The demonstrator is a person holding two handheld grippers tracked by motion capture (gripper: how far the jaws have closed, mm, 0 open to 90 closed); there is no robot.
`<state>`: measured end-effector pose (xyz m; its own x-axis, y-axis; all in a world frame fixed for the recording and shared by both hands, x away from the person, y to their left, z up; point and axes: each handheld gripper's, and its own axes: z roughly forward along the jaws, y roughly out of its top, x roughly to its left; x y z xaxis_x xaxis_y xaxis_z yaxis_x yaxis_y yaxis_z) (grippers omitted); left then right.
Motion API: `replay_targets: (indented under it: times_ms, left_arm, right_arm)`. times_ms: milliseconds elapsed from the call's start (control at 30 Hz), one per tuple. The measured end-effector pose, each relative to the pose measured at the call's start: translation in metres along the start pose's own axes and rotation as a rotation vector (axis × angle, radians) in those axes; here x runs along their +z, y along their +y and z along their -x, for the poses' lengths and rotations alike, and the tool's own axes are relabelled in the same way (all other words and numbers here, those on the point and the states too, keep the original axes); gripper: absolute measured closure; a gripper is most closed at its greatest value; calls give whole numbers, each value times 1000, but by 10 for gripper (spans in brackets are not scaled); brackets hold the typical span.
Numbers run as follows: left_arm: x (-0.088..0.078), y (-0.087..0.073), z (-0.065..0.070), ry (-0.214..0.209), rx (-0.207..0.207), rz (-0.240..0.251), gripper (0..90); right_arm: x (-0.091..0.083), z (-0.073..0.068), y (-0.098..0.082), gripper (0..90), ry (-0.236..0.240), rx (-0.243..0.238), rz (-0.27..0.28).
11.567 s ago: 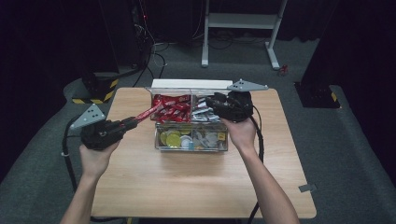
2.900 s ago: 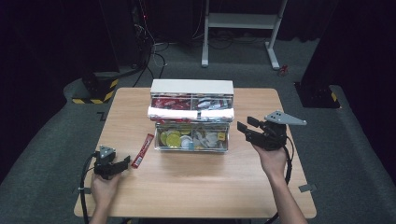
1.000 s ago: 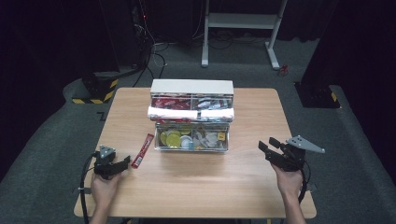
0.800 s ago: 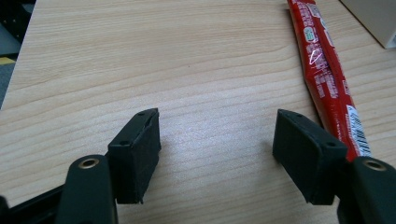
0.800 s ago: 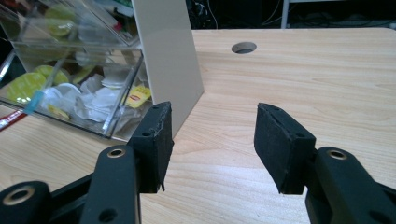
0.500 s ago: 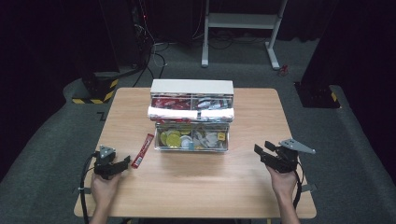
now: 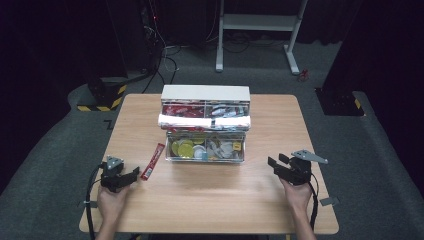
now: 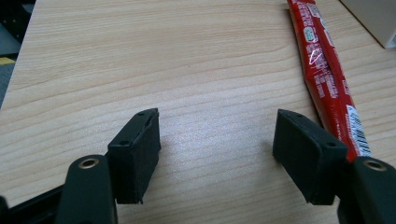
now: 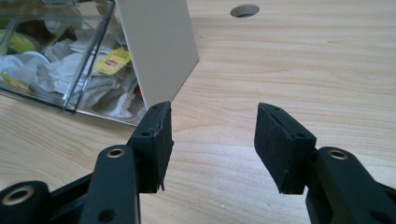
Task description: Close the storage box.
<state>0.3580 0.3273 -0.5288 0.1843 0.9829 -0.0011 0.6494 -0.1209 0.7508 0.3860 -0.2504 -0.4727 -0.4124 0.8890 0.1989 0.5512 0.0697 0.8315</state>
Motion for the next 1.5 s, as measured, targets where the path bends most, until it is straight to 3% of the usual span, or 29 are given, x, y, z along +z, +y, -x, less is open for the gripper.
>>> replay_targets:
  times_ms: [300,867,1167,1233,1500]
  left_arm:
    - [0,0,0,0,0,0,321]
    - [0,0,0,0,0,0,321]
    - [0,0,0,0,1,0,321]
    - [0,0,0,0,1,0,320]
    - [0,0,0,-1,0,0,320]
  right_arm:
    - [11,1,-4,468,-10,-3,-32]
    - [34,6,-8,394,-88,8,-100]
    - [46,9,-14,382,-140,-17,-141]
    - [48,8,-15,381,-156,-46,-145]
    - [51,10,-17,364,-166,-46,-161]
